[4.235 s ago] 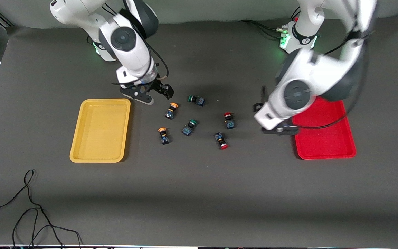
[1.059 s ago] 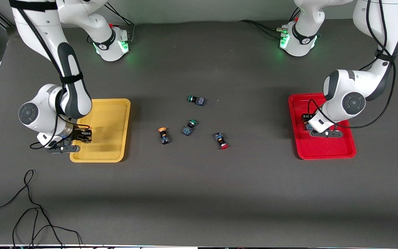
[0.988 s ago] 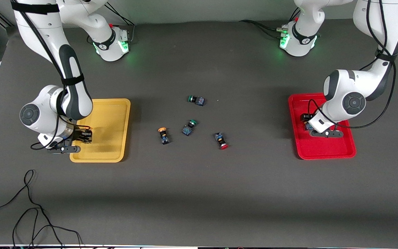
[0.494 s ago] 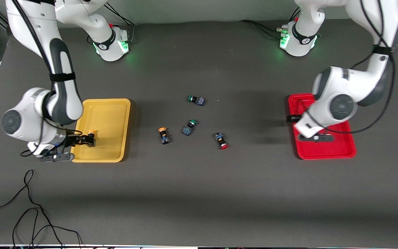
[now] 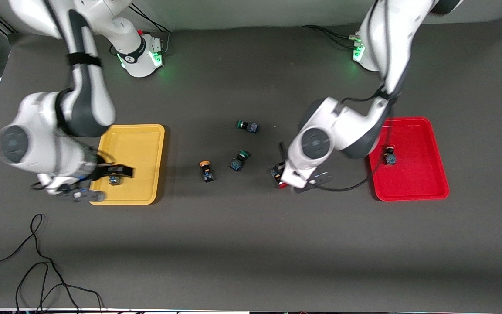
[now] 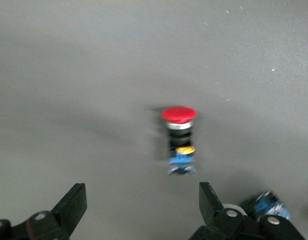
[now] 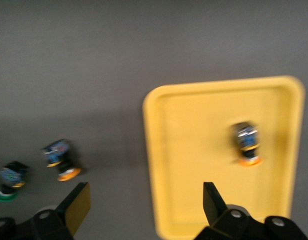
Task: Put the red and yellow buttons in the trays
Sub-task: 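Reach the left gripper to another red button while the right gripper reaches yellow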
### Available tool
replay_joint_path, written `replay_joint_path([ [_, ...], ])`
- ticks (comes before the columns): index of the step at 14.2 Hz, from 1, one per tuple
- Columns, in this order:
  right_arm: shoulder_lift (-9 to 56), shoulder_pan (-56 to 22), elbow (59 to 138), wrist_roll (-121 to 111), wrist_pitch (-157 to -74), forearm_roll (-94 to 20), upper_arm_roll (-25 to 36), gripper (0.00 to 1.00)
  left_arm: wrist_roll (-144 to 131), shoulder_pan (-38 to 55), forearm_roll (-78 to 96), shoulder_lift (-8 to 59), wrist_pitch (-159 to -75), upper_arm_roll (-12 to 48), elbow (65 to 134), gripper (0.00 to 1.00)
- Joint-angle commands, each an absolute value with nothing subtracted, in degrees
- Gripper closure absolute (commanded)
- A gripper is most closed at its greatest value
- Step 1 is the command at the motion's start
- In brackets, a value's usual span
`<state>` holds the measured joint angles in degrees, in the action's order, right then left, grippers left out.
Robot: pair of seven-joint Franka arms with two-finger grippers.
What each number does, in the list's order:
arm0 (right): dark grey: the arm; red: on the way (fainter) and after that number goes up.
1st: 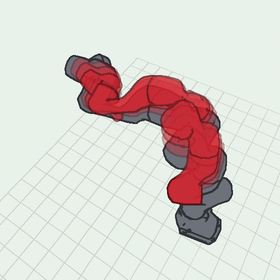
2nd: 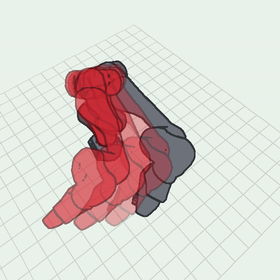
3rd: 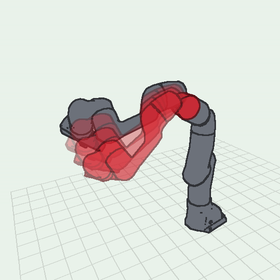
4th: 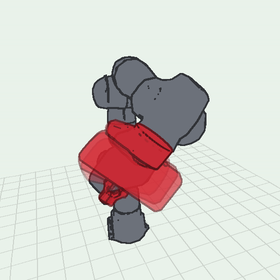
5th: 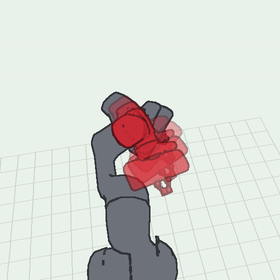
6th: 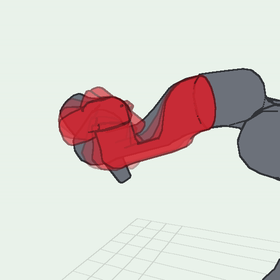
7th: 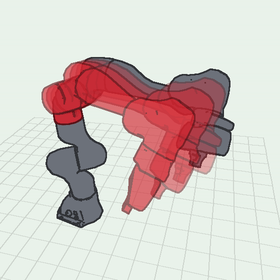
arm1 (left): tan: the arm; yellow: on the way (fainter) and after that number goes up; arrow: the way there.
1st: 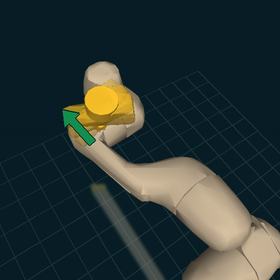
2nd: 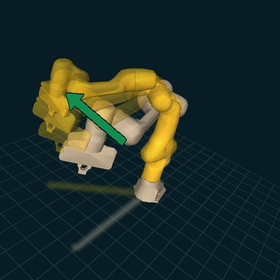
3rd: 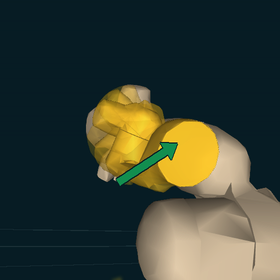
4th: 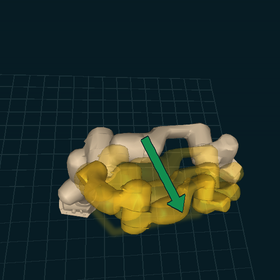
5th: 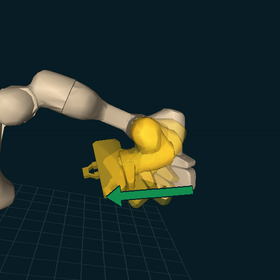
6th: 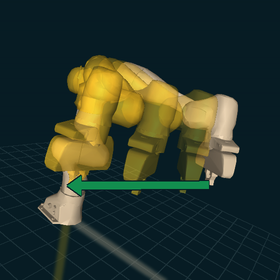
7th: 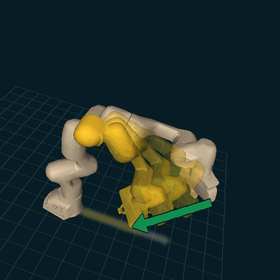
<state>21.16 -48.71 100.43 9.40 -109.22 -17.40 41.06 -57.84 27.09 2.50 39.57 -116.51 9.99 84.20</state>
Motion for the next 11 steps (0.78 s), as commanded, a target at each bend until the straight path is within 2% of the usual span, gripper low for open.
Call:
replay_joint_path([
  [1, 22.67, -55.53, 98.88, 21.23, -110.65, -16.87, 41.4, 0.0, -60.38, 28.21, 2.46, 45.78, -120.91, 8.96, 78.75, 0.0],
  [6, 26.36, -65.03, 98.7, 30.76, -116.18, -20.46, 40.78, 0.0, -60.56, 30.06, -1.39, 48.69, -125.07, 8.61, 79.45, 0.04],
  [8, 29.51, -67.05, 99.4, 30.76, -121.08, -23.11, 40.43, 0.0, -60.47, 30.15, -3.24, 48.6, -125.68, 8.61, 81.29, 0.15],
  [9, 31.36, -67.84, 100.45, 30.33, -124.25, -23.2, 40.43, 0.0, -60.47, 30.15, -4.21, 48.52, -126.38, 8.61, 81.99, 0.35],
  [11, 33.39, -68.82, 104.65, 29.19, -132.67, -23.29, 40.17, 0.0, -60.56, 30.5, -4.31, 48.43, -126.48, 8.61, 82.35, 0.87],
])
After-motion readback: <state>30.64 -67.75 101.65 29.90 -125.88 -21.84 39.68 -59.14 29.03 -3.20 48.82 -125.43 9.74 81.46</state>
